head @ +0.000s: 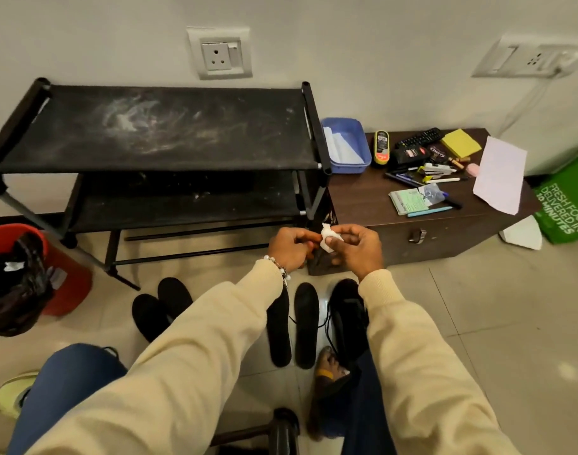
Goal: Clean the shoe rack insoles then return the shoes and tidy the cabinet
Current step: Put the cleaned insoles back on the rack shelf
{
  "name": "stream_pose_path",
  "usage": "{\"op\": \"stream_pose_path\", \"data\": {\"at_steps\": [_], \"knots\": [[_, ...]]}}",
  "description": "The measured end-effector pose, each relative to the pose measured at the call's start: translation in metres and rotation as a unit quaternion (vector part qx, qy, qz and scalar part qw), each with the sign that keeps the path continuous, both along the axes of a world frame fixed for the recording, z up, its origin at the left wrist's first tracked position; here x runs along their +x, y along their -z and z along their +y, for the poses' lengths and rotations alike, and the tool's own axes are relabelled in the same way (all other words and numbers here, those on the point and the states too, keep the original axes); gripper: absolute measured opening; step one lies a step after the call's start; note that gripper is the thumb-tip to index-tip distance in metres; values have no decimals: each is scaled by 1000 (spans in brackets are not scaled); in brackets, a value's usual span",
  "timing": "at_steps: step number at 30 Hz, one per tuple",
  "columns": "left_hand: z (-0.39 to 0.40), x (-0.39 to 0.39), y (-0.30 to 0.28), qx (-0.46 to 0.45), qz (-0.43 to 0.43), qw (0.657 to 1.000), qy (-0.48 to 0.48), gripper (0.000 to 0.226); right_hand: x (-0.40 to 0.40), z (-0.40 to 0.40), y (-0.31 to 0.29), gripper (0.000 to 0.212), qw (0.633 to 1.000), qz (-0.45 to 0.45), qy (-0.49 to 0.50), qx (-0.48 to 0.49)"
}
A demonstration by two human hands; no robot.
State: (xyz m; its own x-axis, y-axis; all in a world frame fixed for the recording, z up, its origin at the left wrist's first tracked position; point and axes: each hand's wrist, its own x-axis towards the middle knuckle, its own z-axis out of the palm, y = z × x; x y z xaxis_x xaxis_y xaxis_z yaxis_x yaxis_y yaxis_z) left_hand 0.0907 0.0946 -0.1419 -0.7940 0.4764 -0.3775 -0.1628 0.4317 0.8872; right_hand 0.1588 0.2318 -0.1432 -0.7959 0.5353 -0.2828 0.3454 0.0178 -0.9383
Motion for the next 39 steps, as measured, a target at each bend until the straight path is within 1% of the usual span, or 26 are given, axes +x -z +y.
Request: {"op": "stream_pose_path", "data": {"at_steps": [3, 5, 8, 10, 13, 15, 18, 20, 22, 24, 25, 26, 28, 30, 32, 36, 39], "knots": [[18, -10, 5, 14, -2, 1000, 24, 29, -7, 14, 5, 21, 999, 5, 47, 14], [28, -15, 6, 33, 3, 999, 24, 22, -10, 23, 6, 17, 998, 24, 58, 15], [34, -12, 0, 91, -14, 995, -30, 15, -9, 26, 0, 19, 997, 62, 52, -3], [32, -4, -6, 126, -23, 990, -52, 22, -3, 22, -6, 21, 996, 80, 45, -23], [24, 13, -14, 119, 1, 992, -31, 32, 13, 9, -13, 23, 992, 104, 34, -57], [16, 24, -21, 112, 14, 993, -46, 27, 26, -1, -21, 21, 991, 111, 28, -69], [4, 32, -32, 106, 4, 991, -87, 17, 41, -14, -34, 21, 990, 114, 45, -68], [-1, 37, -37, 114, -18, 988, -99, 9, 48, -21, -40, 17, 992, 112, 54, -37], [-1, 40, -38, 115, -26, 984, -133, 11, 53, -24, -41, 11, 993, 110, 31, -25], [4, 39, -36, 106, -19, 983, -148, 12, 56, -20, -39, 15, 995, 97, -13, -7], [9, 37, -34, 105, -20, 985, -133, 9, 55, -14, -37, 18, 997, 77, -23, 22], [14, 35, -32, 109, -25, 988, -109, 5, 52, -6, -34, 21, 997, 49, -13, 61], [24, 30, -25, 106, -29, 992, -64, 5, 41, 15, -27, 22, 990, -6, 51, 134], [35, 22, -12, 67, -3, 996, -51, 7, 24, 41, -18, 22, 978, -33, 130, 161], [42, 14, 7, 24, 12, 998, -59, 9, 2, 63, -7, 24, 968, -42, 176, 176], [50, -3, 44, -20, 2, 998, -62, 15, -48, 87, 19, 21, 947, -102, 160, 258], [52, -13, 64, -31, 3, 998, -57, 17, -71, 92, 39, 19, 927, -144, 138, 317]]}}
